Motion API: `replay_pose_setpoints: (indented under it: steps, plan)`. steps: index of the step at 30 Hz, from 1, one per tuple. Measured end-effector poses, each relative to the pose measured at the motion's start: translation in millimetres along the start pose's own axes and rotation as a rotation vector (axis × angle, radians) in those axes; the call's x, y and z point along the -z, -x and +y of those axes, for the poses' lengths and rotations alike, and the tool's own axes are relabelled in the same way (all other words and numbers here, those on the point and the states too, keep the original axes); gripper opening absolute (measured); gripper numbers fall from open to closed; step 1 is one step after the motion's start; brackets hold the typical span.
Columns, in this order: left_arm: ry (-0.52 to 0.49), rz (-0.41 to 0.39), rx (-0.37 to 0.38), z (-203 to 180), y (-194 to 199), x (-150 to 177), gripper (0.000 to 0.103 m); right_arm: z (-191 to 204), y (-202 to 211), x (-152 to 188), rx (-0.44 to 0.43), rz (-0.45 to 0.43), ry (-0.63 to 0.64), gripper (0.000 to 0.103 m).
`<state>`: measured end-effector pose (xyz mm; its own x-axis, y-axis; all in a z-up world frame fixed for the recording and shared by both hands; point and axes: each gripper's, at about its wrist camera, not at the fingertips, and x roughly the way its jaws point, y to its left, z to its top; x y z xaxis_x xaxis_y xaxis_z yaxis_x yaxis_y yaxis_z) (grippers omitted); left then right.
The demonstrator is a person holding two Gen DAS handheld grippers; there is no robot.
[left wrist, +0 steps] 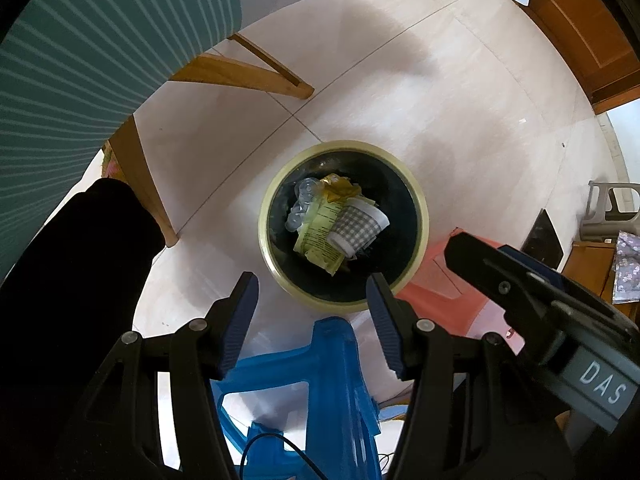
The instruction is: Collect trash
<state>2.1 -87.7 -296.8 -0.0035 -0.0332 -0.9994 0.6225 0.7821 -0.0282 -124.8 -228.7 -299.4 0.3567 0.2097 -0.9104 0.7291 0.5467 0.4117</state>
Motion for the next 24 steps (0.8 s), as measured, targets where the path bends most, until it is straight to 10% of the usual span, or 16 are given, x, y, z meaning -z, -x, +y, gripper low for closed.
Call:
replay_pose_setpoints:
  steps: [24]
  plan:
    - [0.079,-0.036,0.070,20.9,85.8,34.1,0.053,30.8,66.6,15.1,0.114,-0.067,0.204,0.065]
